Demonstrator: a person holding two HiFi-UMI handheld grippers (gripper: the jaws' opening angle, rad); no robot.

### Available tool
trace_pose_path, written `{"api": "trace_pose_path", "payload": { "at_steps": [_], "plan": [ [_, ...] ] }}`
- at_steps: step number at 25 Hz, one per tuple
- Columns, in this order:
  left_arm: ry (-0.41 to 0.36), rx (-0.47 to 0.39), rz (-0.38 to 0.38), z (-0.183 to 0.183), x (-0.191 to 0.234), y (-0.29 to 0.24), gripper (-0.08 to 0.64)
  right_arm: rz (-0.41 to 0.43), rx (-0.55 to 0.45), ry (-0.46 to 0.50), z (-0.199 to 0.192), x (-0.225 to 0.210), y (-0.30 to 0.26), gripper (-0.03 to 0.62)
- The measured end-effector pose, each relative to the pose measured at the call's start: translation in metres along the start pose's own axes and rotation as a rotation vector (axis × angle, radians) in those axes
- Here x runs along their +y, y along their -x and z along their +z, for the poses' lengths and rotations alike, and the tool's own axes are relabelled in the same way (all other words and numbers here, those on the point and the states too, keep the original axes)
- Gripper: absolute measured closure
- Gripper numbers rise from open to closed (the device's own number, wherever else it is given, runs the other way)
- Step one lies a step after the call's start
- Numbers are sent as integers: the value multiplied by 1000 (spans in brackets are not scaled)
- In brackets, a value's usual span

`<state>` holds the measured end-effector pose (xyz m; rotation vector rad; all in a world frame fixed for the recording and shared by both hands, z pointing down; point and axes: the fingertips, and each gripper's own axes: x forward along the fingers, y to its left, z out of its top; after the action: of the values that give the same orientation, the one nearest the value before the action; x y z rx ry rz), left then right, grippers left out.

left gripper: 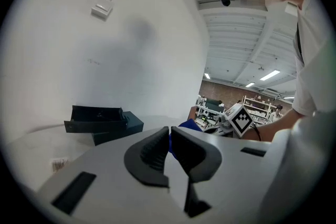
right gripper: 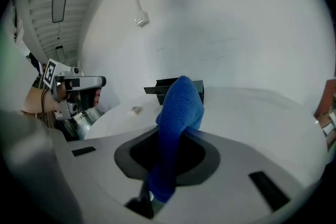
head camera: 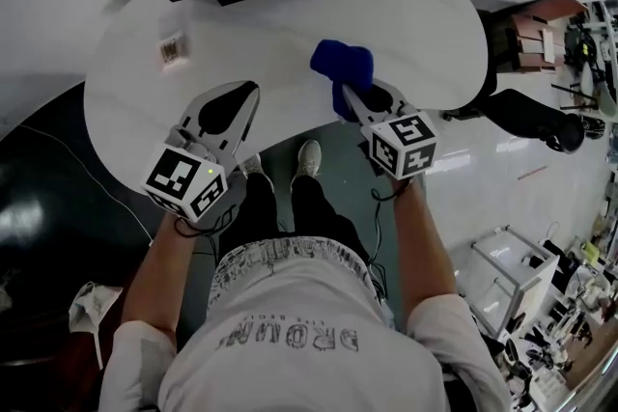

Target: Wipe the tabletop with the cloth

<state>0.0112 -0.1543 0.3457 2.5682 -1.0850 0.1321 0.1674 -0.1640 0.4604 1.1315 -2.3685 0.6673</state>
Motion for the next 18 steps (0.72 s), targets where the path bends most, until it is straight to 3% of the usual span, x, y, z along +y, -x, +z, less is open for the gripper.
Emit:
{"api": "trace_pose_path", "payload": {
  "at_steps": [18],
  "plan": [
    [-80,-117,33,68,10,50,532,9,-139,70,83,52,29,522]
  ]
}}
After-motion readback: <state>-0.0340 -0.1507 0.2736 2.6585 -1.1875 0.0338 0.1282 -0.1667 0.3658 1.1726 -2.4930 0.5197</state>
